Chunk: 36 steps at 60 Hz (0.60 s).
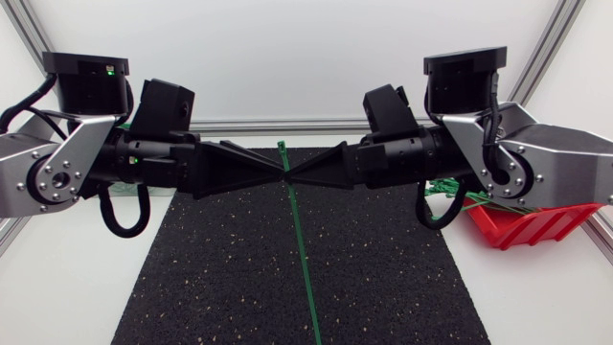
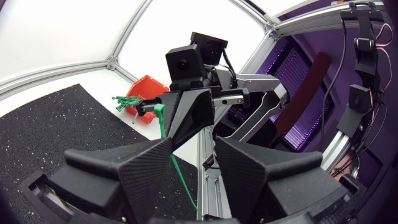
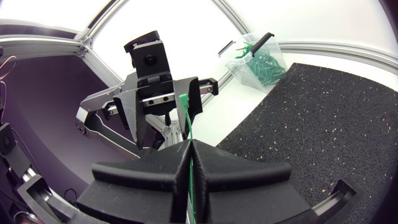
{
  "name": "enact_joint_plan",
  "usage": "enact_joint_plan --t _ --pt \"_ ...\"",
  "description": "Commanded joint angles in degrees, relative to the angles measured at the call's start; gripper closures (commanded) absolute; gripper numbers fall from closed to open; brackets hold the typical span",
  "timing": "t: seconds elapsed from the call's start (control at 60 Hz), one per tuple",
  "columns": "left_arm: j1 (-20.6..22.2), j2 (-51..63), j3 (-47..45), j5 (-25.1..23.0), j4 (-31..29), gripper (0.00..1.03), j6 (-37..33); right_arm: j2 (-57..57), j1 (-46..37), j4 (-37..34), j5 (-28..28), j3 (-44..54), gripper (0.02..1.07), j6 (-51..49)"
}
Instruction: Take a green cable tie from the red box, thread the tail through the head to close it, then place it in the transparent bin on the left.
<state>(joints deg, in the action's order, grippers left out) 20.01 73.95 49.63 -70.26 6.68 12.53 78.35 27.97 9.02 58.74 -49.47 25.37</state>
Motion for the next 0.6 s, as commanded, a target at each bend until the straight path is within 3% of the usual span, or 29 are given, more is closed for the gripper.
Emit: enact_joint_plan --t 0.0,0.35,0.583 --pt "0.4 1.1 1.3 -0.4 1.1 0.7 1.7 -0.3 0.1 0.7 0.4 1.3 1.01 1.5" --pt "-0.6 2.2 0.9 2.6 3.3 0.72 1.9 -1.9 0.5 0.7 0.5 2.1 1.01 1.6" --pt "-1.6 2.0 0.6 4.0 4.4 0.62 1.9 -2.8 0.4 1.0 0.4 2.5 1.01 1.6"
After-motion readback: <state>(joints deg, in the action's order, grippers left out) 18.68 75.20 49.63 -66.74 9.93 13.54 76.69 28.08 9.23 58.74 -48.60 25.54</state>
